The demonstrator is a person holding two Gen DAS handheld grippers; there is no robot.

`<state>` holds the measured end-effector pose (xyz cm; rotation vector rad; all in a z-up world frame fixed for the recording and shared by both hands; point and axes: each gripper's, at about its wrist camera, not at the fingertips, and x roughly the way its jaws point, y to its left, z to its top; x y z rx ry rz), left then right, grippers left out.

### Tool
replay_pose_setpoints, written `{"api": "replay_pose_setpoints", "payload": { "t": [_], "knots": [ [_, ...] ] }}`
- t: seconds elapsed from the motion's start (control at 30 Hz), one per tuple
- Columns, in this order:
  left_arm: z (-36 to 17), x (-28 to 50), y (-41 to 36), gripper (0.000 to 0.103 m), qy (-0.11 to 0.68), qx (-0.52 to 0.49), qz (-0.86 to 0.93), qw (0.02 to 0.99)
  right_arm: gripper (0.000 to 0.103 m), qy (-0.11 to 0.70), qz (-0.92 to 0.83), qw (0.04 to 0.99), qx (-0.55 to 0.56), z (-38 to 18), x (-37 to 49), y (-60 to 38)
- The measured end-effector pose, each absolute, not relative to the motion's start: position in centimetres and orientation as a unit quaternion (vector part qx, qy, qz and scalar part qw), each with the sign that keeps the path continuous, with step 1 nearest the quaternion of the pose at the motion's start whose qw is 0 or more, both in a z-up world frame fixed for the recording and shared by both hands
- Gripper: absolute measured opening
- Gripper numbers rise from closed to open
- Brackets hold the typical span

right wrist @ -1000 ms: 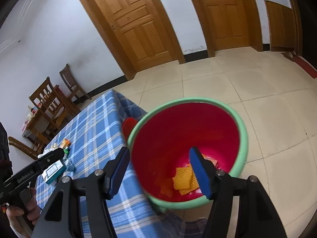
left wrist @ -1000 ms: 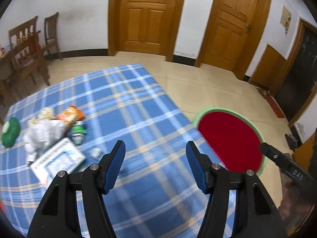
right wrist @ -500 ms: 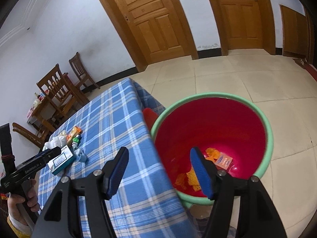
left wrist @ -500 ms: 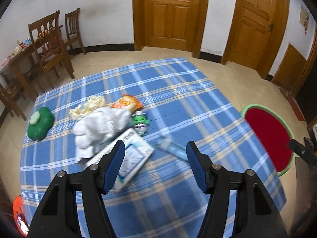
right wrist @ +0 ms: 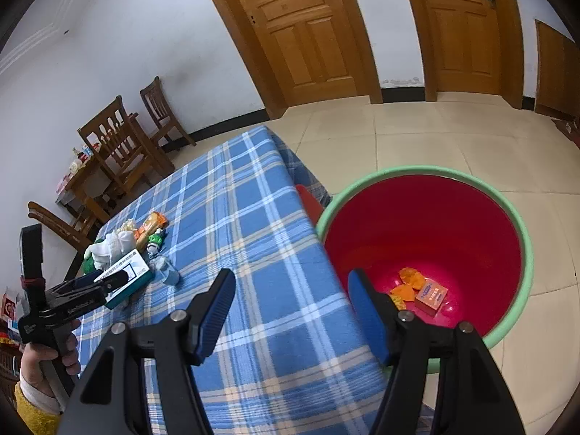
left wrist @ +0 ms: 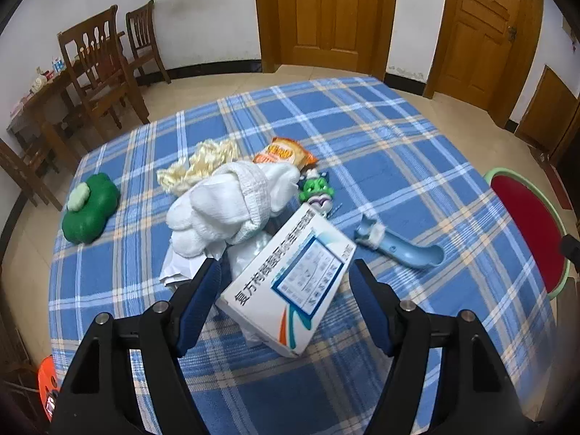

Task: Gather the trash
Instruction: 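Move both tools back toward the white medicine box on the table, then grasp the white-and-teal medicine box with the left tool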

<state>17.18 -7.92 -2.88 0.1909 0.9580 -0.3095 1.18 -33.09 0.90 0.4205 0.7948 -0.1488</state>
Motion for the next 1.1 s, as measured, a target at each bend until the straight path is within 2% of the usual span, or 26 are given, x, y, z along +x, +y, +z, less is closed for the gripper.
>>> {"api": "replay_pose_setpoints", "payload": {
  "t": [0.3, 0.6, 0.63, 0.67, 0.7, 1.1],
  "knots": [
    [-4.2, 17.3, -7.7, 0.073, 0.465, 0.077, -0.153, 0.869, 0.067, 0.395, -0.057, 0.897, 0.191, 0.5, 2.4, -31.4],
    [-3.6, 16.2, -7.4, 0.063, 0.445, 0.064, -0.173, 0.876, 0.067, 0.407, -0.042, 0.894, 0.182, 0.2, 3.6, -29.8],
    [-3.4, 16.0, -7.2, 0.059, 0.443, 0.054, -0.176, 0.877, 0.067, 0.408, -0.04, 0.894, 0.181, 0.1, 3.6, -29.7],
    [-3.2, 15.8, -7.0, 0.04, 0.443, 0.046, -0.18, 0.877, 0.067, 0.409, -0.038, 0.894, 0.18, 0.1, 3.8, -29.5],
    [-3.0, 15.7, -6.7, 0.036, 0.443, 0.032, -0.188, 0.876, 0.067, 0.41, -0.035, 0.894, 0.177, 0.0, 4.0, -29.2],
    [-3.1, 15.2, -7.6, 0.037, 0.444, 0.024, -0.207, 0.871, 0.067, 0.424, -0.01, 0.889, 0.172, -0.6, 5.4, -27.1]
  ]
}}
